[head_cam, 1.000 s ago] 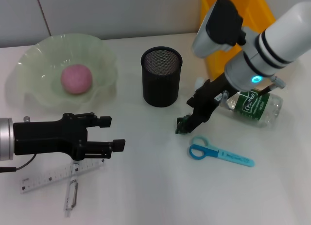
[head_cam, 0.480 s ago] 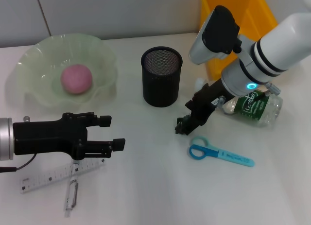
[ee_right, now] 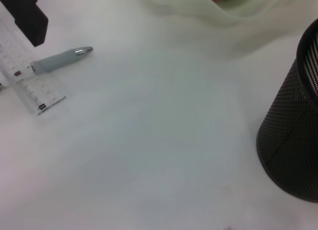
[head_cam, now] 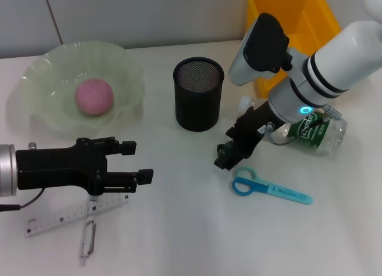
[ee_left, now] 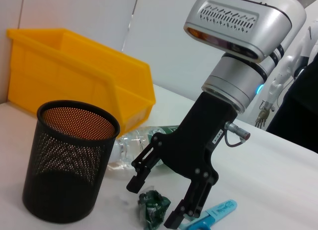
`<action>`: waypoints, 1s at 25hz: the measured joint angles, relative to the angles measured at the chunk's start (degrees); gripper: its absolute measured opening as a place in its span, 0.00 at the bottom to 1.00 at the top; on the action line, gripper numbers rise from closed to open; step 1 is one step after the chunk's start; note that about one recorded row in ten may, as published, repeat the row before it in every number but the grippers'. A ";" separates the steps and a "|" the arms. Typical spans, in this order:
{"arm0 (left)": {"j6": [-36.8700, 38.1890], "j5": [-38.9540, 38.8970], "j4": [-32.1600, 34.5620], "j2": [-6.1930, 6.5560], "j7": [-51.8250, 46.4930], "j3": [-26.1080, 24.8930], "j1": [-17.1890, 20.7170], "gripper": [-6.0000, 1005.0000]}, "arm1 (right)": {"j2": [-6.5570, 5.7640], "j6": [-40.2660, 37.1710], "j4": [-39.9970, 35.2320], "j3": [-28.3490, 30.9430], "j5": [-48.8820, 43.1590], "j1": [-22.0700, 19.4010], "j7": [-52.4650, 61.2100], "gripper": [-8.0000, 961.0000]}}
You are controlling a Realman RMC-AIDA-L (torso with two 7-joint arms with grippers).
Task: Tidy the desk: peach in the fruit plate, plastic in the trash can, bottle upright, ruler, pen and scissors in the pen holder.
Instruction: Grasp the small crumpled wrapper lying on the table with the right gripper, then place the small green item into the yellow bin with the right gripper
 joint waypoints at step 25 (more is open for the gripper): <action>-0.41 -0.70 -0.50 0.09 0.67 -0.55 -0.08 0.83 | -0.08 0.08 -1.07 -1.70 -0.12 -0.07 1.14 0.49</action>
